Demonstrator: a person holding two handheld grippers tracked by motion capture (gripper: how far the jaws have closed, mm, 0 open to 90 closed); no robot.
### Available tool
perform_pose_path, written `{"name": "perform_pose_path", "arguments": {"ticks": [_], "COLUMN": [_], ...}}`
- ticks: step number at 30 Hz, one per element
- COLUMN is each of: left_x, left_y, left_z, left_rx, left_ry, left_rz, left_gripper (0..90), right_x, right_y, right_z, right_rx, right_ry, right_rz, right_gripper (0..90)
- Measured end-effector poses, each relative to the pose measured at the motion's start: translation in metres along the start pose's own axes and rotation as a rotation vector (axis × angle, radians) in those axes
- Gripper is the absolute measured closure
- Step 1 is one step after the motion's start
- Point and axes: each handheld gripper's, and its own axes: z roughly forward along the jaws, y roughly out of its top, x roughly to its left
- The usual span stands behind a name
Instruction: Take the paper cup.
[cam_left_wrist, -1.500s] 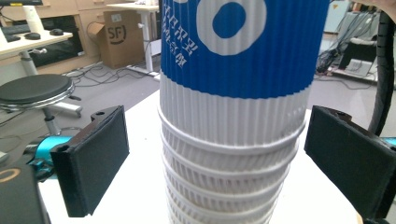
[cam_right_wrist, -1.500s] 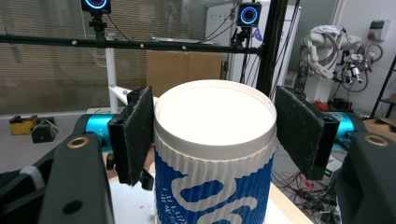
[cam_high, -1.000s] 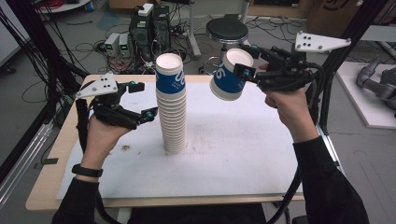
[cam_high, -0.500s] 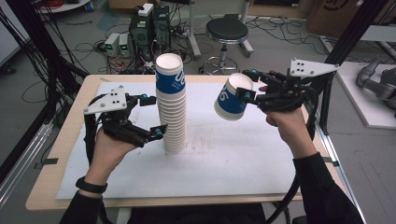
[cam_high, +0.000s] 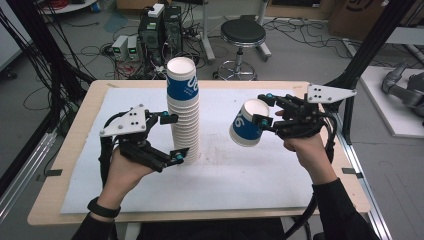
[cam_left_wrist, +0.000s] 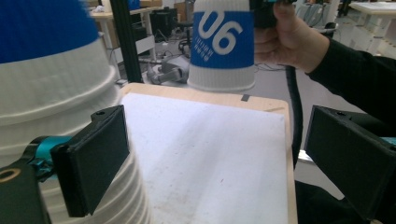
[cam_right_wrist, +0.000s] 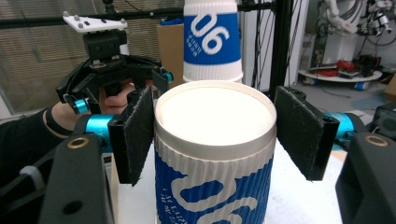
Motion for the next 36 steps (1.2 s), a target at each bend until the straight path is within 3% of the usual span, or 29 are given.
{"name": "perform_pose_path", "arguments": {"ticks": [5, 14, 19, 25, 36], "left_x": [-0.008, -0.010, -0.009, -0.009, -0.007], "left_y": [-0.001, -0.012, -0.017, -0.019, -0.021], "left_z": [0.014, 0.031, 0.038, 0.041, 0.038], "left_rx": [0.013, 0.025, 0.034, 0.037, 0.034], "left_ry": [-0.039, -0.052, -0.065, -0.075, -0.055], "left_rz": [0.007, 0.001, -0.006, -0.007, -0.004], "left_gripper": [6.6, 6.6, 6.6, 6.6, 6.6], "right_x": [0.001, 0.004, 0.005, 0.006, 0.005], "right_y": [-0.008, -0.021, -0.031, -0.033, -0.033], "right_z": [-0.001, -0.006, -0.006, -0.009, -0.006], "right_rx": [0.006, 0.009, 0.045, 0.042, 0.044], "right_ry": [0.009, 0.019, 0.009, 0.001, 0.008], "right_rz": [0.014, 0.023, 0.024, 0.022, 0.019], "right_gripper": [31.7, 31.8, 31.8, 31.8, 31.8]}}
